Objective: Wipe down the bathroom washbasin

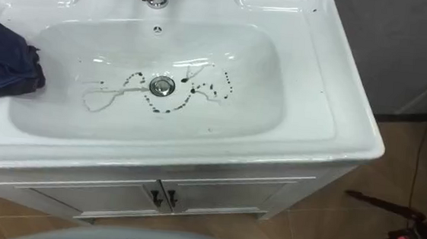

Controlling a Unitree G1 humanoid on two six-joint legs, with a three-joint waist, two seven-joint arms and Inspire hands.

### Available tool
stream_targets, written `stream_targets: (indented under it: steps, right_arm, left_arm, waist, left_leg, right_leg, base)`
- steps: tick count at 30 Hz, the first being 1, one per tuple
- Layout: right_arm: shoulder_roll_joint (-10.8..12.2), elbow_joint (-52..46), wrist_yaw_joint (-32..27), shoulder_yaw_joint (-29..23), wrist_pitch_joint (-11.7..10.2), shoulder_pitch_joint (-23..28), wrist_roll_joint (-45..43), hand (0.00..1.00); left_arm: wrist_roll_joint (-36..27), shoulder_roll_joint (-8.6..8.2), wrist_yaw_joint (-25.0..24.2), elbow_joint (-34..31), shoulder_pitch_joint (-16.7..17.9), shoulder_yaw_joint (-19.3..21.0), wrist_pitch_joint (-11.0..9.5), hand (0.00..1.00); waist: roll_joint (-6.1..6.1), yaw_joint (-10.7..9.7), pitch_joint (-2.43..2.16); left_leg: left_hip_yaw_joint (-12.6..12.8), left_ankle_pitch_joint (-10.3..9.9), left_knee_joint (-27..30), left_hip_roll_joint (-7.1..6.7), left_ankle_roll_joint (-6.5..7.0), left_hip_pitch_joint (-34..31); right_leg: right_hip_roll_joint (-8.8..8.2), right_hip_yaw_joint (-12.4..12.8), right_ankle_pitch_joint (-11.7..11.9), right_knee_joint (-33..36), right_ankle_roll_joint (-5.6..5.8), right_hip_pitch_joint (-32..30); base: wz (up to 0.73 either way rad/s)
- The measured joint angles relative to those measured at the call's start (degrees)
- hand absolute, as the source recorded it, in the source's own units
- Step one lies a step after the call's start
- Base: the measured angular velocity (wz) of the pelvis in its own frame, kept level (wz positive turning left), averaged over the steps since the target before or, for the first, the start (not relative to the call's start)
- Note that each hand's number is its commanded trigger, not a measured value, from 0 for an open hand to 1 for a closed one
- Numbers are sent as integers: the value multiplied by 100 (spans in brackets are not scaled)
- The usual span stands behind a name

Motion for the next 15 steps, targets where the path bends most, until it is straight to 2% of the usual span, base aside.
stream_targets:
  steps: [4,5,10,13,15]
  right_arm:
    - [-31,105,95,-14,39,-34,-43,0]
    - [-43,117,104,-1,54,-33,-40,0]
    - [-114,125,220,58,157,-49,-37,0]
    - [-162,109,299,153,154,-112,-20,0]
    - [-178,108,369,173,147,-165,-12,0]
  left_arm:
    - [-206,1,220,52,169,456,-15,0]
    - [-306,4,262,94,200,571,-15,0]
    - [-783,1,372,102,345,663,-58,0]
    - [-1138,3,419,105,459,729,-103,0]
    - [-1296,1,493,95,496,815,-174,0]
  waist:
    - [-10,156,-4]
    - [-7,257,-5]
    - [-18,428,-17]
    - [-20,580,-21]
    - [-27,611,-21]
  left_leg:
    - [-23,0,3,-4,0,18]
    - [-37,0,14,-3,0,10]
    - [-322,16,72,-47,27,-107]
    - [-354,21,77,-64,35,-102]
    - [-419,22,77,-70,38,-115]
  right_leg:
    - [-27,-153,-32,-5,9,65]
    - [-29,-163,-39,1,6,61]
    - [-80,-358,-90,22,19,73]
    - [-116,-402,-145,109,21,65]
    - [-121,-447,-146,106,20,71]
  base:
    - [14]
    - [7]
    - [28]
    - [12]
    - [13]
